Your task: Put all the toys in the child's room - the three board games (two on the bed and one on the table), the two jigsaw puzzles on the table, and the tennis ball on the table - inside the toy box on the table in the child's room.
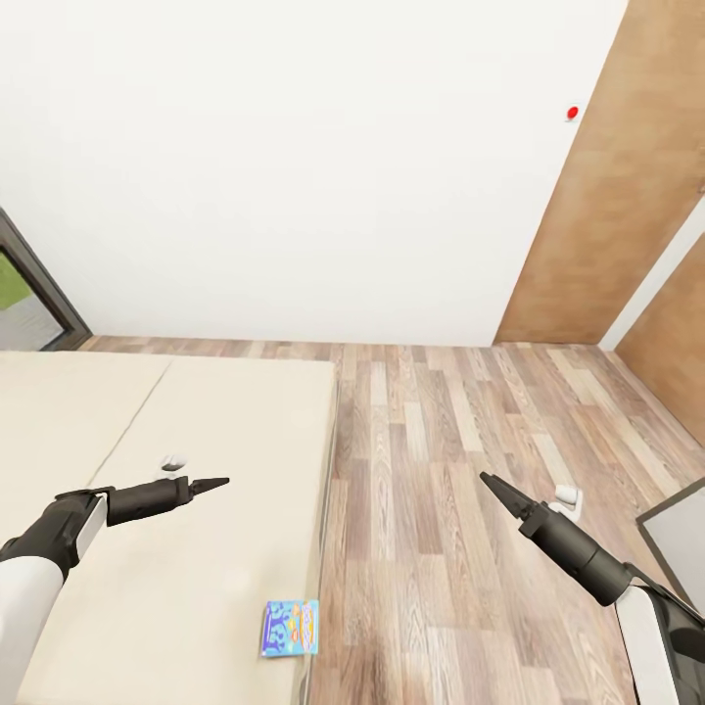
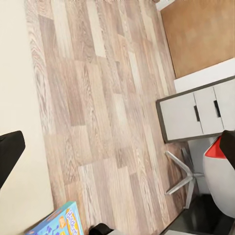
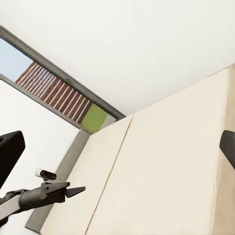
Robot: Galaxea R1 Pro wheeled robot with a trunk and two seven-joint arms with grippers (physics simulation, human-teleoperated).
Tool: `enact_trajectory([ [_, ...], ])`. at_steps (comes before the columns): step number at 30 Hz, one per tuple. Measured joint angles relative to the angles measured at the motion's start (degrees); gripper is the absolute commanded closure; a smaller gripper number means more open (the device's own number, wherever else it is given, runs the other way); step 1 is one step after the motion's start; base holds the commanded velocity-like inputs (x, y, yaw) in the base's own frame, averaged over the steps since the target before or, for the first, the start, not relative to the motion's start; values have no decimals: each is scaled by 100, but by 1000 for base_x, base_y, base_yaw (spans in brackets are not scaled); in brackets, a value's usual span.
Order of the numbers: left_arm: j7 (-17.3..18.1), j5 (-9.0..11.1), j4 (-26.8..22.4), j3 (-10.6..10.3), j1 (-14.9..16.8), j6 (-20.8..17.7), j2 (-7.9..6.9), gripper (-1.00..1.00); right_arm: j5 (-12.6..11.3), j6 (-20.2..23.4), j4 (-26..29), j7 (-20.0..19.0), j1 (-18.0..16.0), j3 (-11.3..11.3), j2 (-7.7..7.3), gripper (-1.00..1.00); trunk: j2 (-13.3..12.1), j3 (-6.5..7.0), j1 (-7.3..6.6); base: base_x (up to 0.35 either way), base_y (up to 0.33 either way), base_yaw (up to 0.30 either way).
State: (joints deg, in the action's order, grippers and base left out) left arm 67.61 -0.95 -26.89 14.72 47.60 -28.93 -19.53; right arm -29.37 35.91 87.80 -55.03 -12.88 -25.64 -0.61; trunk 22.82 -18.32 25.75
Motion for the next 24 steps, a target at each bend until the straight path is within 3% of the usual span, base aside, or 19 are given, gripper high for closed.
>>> enact_trajectory([
  [24, 0, 0, 0, -8, -2, 0, 4, -100, 1, 0, 0, 11, 0, -6, 0, -100, 0, 229, 0, 0, 0, 0],
])
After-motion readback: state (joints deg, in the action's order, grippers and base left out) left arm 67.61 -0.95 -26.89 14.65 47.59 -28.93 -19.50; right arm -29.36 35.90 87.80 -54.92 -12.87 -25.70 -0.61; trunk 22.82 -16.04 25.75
